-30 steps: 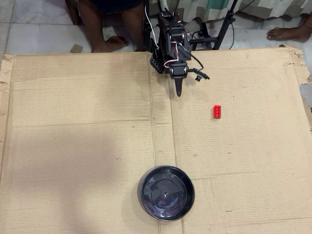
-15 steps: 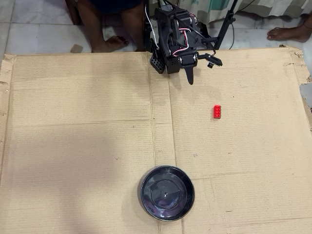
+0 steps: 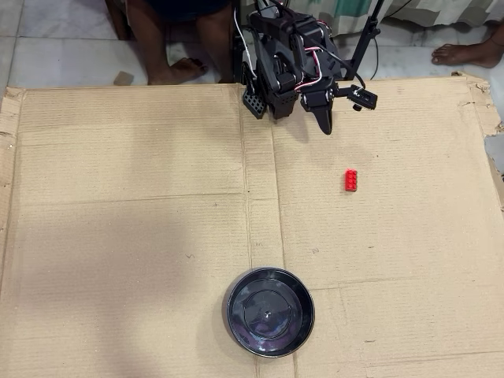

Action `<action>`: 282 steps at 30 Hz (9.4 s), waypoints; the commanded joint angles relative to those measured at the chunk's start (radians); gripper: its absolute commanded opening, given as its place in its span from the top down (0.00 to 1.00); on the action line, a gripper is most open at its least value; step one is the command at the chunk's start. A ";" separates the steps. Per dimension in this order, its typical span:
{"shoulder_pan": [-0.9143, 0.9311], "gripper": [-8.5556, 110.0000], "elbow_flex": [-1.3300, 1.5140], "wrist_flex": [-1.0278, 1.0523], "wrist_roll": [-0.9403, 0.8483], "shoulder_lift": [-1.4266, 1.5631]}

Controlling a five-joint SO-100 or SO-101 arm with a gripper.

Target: Grasp a lego block and put it in the bin.

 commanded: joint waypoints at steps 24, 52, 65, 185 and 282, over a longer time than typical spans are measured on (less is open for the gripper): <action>-0.244 0.93 -0.086 0.046 0.833 -0.135; -0.259 0.79 -0.316 0.044 1.247 -0.603; -0.261 0.76 -0.403 0.029 1.324 -0.792; 0.049 0.93 -1.344 -0.026 1.620 -1.551; 0.502 0.77 -1.529 -0.204 1.382 -1.632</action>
